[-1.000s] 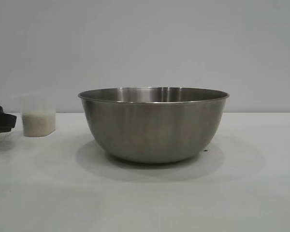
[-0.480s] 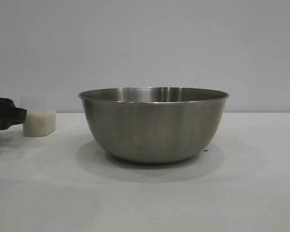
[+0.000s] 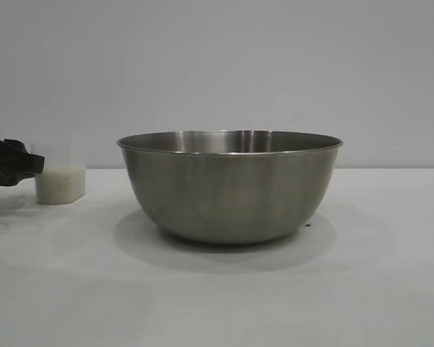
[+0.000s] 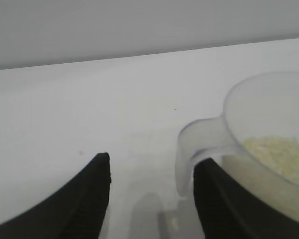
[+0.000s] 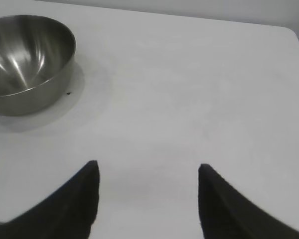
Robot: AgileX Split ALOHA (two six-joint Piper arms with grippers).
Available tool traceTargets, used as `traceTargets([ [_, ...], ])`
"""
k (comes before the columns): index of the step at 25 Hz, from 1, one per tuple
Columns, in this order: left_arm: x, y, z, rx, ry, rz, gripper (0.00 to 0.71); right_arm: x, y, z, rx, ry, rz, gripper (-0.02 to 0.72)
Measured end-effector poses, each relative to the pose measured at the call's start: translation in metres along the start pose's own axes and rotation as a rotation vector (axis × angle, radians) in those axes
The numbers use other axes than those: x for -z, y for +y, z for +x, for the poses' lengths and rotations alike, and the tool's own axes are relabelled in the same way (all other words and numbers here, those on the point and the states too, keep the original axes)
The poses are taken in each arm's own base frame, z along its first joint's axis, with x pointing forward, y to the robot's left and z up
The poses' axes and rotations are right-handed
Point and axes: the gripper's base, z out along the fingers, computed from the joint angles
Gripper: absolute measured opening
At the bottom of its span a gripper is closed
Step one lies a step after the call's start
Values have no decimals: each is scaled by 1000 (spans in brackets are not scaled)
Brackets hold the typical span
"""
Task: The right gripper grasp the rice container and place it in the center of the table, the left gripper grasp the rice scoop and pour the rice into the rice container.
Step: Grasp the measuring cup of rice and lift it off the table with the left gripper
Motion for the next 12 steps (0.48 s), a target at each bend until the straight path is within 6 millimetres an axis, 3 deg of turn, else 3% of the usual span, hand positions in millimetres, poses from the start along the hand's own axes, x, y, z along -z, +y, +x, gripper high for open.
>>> traceTargets([
  [12,-5,2,-5,2,-24,-10,327,0,0,0,0,0,0,378],
])
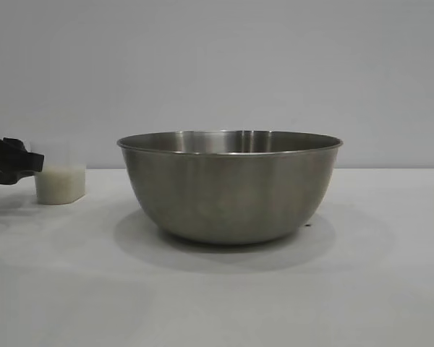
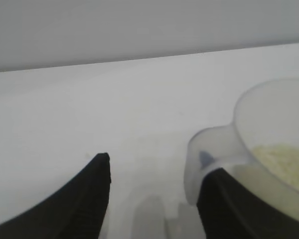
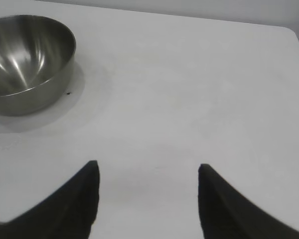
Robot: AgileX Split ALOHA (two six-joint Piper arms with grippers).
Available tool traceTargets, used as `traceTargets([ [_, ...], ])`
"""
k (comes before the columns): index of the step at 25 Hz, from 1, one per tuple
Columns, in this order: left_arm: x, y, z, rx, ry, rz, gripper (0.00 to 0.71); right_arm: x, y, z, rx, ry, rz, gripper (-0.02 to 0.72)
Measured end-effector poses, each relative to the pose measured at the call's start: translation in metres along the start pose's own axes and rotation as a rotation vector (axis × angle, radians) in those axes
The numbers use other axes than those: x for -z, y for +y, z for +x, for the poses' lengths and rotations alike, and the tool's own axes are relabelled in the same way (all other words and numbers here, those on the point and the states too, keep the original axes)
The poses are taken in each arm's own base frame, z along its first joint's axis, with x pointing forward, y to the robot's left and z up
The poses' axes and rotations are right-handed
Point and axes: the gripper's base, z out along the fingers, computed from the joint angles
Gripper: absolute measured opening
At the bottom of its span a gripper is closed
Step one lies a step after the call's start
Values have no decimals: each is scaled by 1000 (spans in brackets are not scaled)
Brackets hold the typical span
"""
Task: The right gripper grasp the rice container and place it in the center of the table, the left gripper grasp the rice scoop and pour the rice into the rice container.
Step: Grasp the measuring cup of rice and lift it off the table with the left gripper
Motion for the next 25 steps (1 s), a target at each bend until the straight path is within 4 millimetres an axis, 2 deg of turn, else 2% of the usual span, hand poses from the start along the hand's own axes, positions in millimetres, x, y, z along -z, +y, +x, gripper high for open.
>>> traceTargets([
  [1,-1,0,-1,0,-4,0,327,0,0,0,0,0,0,378],
  [10,-4,1,-3,19,-15,-1,0,0,0,0,0,0,0,378],
  [19,-4,1,-4,29,-17,-1,0,0,0,0,0,0,0,378],
  [21,-4,1,-10,27,-27,0,0,0,0,0,0,0,0,378],
  [25,0,1,-34,22,-87,0,0,0,0,0,0,0,0,378],
])
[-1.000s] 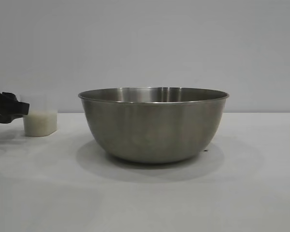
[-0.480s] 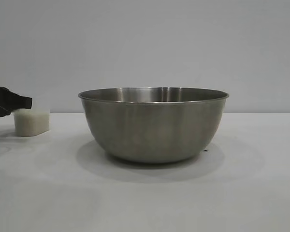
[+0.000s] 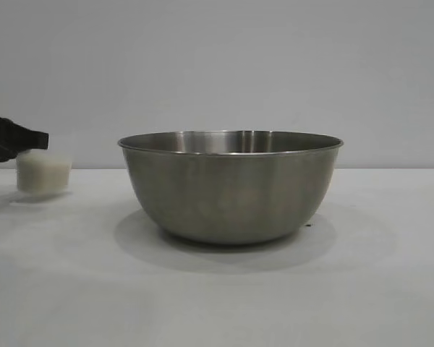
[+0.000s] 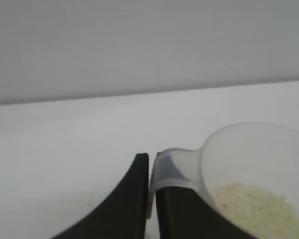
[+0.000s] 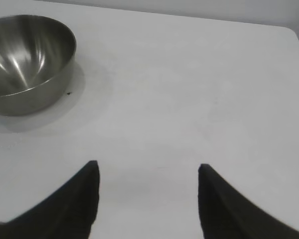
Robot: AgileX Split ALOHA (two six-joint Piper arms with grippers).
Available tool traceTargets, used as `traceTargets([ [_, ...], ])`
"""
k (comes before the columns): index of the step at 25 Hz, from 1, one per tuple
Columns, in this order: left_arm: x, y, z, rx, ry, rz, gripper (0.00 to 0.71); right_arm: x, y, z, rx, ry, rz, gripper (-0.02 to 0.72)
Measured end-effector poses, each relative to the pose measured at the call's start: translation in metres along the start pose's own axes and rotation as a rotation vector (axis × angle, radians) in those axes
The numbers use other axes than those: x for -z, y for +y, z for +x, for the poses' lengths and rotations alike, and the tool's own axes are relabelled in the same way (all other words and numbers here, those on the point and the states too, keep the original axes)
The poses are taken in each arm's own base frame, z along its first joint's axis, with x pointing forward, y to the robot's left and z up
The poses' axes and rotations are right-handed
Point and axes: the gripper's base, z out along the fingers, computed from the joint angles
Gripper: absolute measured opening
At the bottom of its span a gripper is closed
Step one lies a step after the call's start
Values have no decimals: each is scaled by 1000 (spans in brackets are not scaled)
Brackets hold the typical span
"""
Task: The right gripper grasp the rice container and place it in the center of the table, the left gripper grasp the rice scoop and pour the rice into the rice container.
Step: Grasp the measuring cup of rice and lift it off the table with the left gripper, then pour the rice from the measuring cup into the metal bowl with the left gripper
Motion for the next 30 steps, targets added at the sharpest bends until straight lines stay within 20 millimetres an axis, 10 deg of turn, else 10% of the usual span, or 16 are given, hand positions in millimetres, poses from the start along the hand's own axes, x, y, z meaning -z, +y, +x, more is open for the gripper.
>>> traceTargets([
  [11,35,-12,-56,-27,-104,51,0,0,0,0,-1,0,-1,378],
  [30,51,-128,-91,-94,-180,363,0,0,0,0,-1,0,-1,378],
])
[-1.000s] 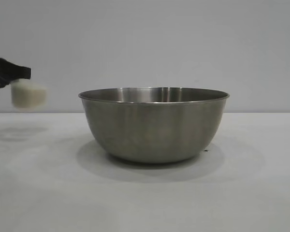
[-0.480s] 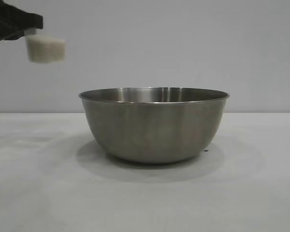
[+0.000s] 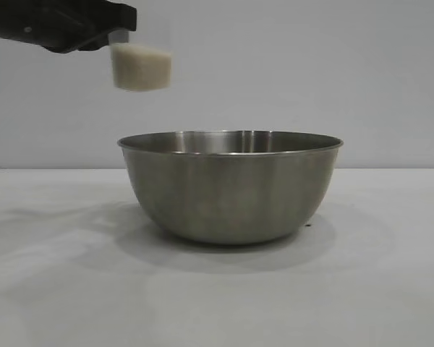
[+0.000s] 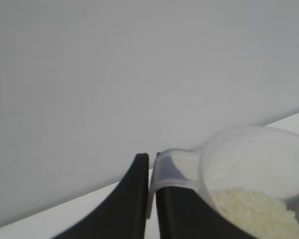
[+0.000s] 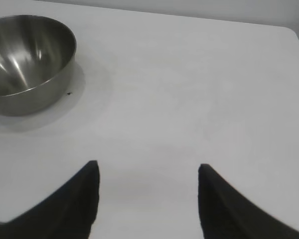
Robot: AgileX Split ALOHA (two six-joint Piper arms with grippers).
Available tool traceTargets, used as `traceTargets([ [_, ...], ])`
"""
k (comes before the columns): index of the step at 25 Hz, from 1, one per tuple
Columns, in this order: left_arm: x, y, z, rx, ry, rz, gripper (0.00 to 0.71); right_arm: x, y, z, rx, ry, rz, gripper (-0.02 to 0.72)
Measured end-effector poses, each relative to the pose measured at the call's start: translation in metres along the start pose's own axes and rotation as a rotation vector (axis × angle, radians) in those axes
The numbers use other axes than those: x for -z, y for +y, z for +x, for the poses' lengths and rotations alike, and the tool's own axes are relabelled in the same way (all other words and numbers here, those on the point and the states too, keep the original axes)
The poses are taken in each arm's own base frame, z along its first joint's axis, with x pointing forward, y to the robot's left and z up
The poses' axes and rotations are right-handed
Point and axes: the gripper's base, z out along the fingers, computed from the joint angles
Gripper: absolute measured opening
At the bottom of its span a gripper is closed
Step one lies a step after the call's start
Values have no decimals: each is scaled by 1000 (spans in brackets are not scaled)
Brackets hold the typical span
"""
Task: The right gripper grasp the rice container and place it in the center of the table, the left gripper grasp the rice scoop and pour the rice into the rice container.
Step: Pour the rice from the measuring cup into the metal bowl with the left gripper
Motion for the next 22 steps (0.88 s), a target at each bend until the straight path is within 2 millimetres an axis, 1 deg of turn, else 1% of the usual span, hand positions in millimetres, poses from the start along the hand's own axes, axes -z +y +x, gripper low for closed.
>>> traceTargets([
  [7,-18,-20,-11,-136,30,58,0,0,0,0,0,0,0,378],
  [12,-21,-34,-11,-294,59,95,0,0,0,0,0,0,0,378],
  [18,-22,-45,-10,-497,85,108,0,0,0,0,0,0,0,378],
  [22,-21,-59,-10,-649,80,147,0,0,0,0,0,0,0,378],
])
